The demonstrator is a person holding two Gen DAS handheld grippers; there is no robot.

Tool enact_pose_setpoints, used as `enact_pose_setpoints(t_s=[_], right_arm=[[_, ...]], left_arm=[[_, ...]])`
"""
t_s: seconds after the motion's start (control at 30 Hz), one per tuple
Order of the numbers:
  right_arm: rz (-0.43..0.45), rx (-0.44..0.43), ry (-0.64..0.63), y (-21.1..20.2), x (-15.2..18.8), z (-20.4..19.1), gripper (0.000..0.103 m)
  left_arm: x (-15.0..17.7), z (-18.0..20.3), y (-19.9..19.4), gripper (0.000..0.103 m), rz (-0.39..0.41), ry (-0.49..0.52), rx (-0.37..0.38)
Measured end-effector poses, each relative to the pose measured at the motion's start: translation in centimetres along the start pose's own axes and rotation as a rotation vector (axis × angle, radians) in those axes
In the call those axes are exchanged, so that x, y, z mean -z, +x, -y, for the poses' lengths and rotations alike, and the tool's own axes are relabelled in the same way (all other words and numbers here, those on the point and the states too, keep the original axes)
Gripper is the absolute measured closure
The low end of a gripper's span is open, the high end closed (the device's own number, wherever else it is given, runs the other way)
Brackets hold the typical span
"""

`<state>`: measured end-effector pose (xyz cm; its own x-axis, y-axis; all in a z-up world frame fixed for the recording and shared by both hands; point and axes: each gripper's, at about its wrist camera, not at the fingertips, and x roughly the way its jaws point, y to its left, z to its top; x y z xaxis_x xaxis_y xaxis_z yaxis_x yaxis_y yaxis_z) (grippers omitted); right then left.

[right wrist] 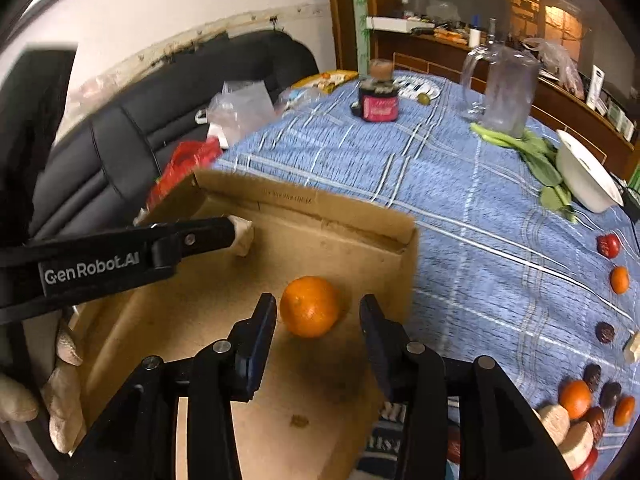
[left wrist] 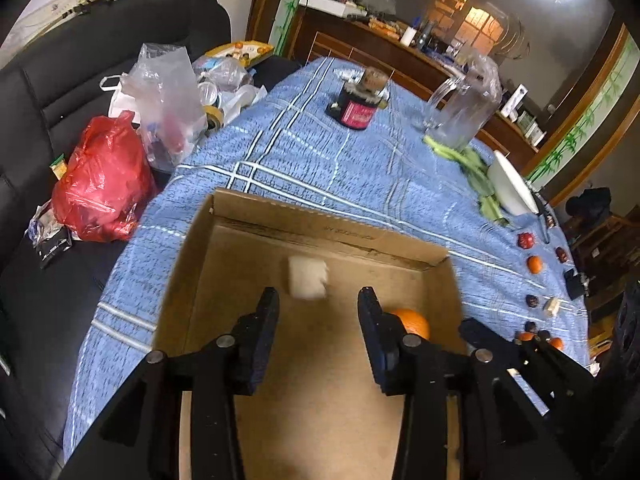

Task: Organize fruits
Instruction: 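Move both tools back toward the remaining items on the cloth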

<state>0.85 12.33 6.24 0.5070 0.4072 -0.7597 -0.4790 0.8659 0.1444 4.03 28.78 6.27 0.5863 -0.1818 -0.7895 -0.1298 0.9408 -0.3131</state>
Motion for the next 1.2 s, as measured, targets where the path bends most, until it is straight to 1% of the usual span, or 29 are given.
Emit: enact_pose_setpoints(t_s=[0.07, 0.13, 0.2, 0.3, 0.4, 0.47, 0.5, 0.53, 0.6, 0.73, 0.83, 0.93, 1.03, 1.2], right_arm=[[0.037, -0.014, 0.033, -2.4, 0.6, 1.0, 0.055], [0.067, -0.02, 0.068, -4.4, 1.3, 2.0, 0.05], [0.094, -0.024, 0.117, -6.7, 2.8, 3.4, 0.046], [0.118, -0.024, 0.181, -9.6, 5.3, 5.6, 0.045], [0.147, 0.011, 0.27, -12.9, 8.8, 8.4, 0.045], [0.168, 0.066, 0.347, -15.3, 11.9, 10.9, 0.044], [0.172, 0.079, 0.375, -16.0, 12.7, 11.7, 0.043], [0.176, 0.097, 0.414, -16.9, 14.1, 13.0, 0.042], [0.188, 0.137, 0.504, -19.1, 17.1, 15.6, 0.042], [0.21, 0.16, 0.611, -21.7, 20.8, 18.8, 0.042], [0.225, 0.174, 0.625, -23.0, 22.0, 20.0, 0.042], [0.226, 0.183, 0.602, -23.0, 22.0, 19.9, 0.042], [0.219, 0.174, 0.582, -22.2, 22.0, 19.8, 0.042], [0.174, 0.165, 0.541, -19.7, 21.5, 19.5, 0.043]], left_arm=[[0.5, 0.7, -1.6, 0.053, 0.023, 0.008, 0.01], [1.3, 1.7, -3.3, 0.05, 0.044, 0.022, 0.027], [2.7, 3.2, -5.0, 0.046, 0.056, 0.043, 0.064], [5.1, 5.7, -6.7, 0.04, 0.069, 0.078, 0.098], [8.6, 8.7, -7.8, 0.038, 0.07, 0.124, 0.138], [11.1, 10.6, -8.1, 0.038, 0.057, 0.151, 0.168], [12.8, 11.8, -8.1, 0.038, 0.049, 0.167, 0.184], [13.7, 12.4, -8.1, 0.038, 0.047, 0.175, 0.192], [16.3, 14.0, -7.9, 0.038, 0.045, 0.188, 0.193], [18.9, 16.9, -6.9, 0.038, -0.006, 0.25, 0.176], [19.6, 18.4, -6.9, 0.038, 0.005, 0.279, 0.176], [20.0, 19.4, -6.5, 0.038, 0.009, 0.303, 0.178], [20.5, 19.6, -5.7, 0.038, 0.0, 0.312, 0.172], [20.4, 18.9, -4.1, 0.038, -0.024, 0.308, 0.158]])
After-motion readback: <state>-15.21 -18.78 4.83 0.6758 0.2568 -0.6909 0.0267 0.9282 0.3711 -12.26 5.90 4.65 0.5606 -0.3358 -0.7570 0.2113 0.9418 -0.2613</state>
